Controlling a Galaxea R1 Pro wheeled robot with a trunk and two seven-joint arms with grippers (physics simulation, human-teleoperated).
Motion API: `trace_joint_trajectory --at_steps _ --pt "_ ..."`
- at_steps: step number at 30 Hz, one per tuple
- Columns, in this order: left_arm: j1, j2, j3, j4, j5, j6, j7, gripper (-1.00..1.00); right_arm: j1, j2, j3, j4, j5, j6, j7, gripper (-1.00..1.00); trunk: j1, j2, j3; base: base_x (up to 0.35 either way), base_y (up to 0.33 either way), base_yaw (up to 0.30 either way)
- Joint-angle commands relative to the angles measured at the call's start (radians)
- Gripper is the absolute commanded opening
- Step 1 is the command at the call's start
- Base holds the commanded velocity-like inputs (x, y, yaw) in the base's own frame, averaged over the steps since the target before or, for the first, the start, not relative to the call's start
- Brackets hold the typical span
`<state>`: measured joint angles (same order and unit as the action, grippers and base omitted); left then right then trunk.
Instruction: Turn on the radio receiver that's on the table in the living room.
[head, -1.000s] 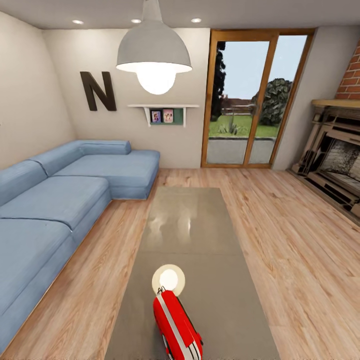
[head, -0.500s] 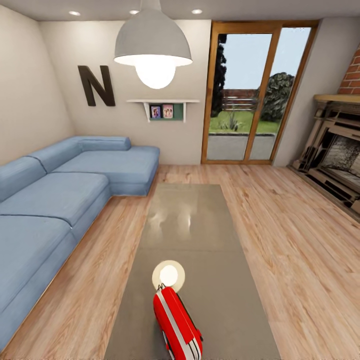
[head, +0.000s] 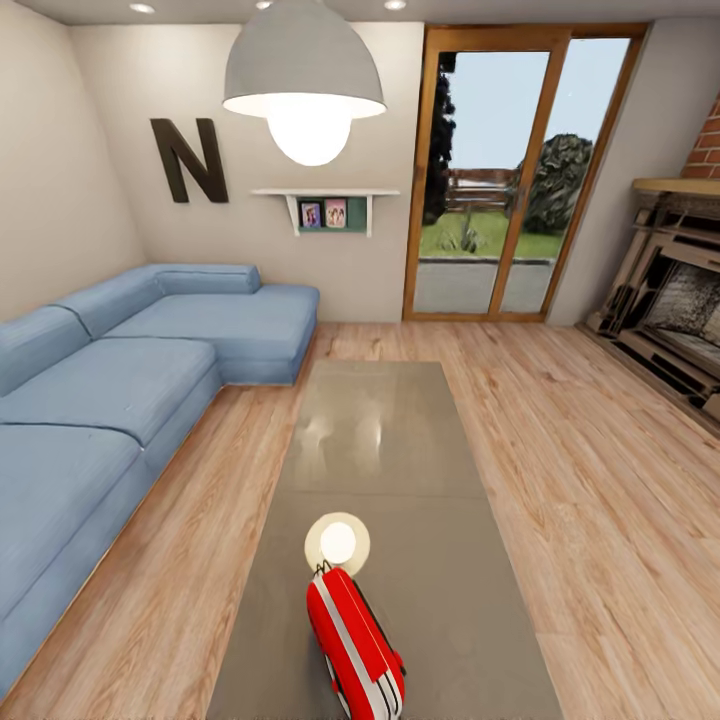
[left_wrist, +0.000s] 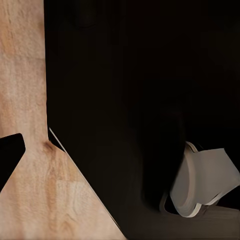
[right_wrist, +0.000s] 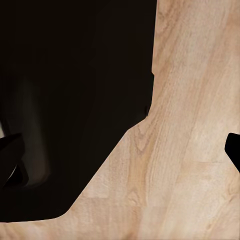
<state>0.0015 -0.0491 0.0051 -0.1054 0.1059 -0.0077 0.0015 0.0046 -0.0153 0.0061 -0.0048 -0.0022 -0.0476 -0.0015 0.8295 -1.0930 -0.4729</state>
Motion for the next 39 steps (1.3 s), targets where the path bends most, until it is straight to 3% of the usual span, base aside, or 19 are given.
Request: trace_joint_trajectory --at_steps 1,19,28,39 --pt "0.0 0.0 0.0 0.0 0.0 0.0 0.0 1.0 0.0 0.0 0.0 0.0 0.0 0.0 0.0 1.0 0.0 0.0 -0.002 0.0 0.0 0.0" --pt "0.0 0.0 0.001 0.001 0.0 0.0 0.0 1.0 0.0 0.001 0.001 0.0 0.001 0.0 0.0 1.0 0.0 0.0 -0.01 0.0 0.0 0.0" --pt "0.052 0.051 0.046 0.04 0.013 -0.048 0.028 1.0 0.052 -0.005 0.026 0.029 0.015 -0.021 -0.005 1.0 0.0 0.0 -0.01 0.0 0.0 0.0" --pt "0.109 0.052 0.045 -0.003 0.014 -0.054 0.028 1.0 0.101 -0.008 0.026 -0.033 0.014 -0.023 -0.005 1.0 0.0 0.0 -0.01 0.0 0.0 0.0"
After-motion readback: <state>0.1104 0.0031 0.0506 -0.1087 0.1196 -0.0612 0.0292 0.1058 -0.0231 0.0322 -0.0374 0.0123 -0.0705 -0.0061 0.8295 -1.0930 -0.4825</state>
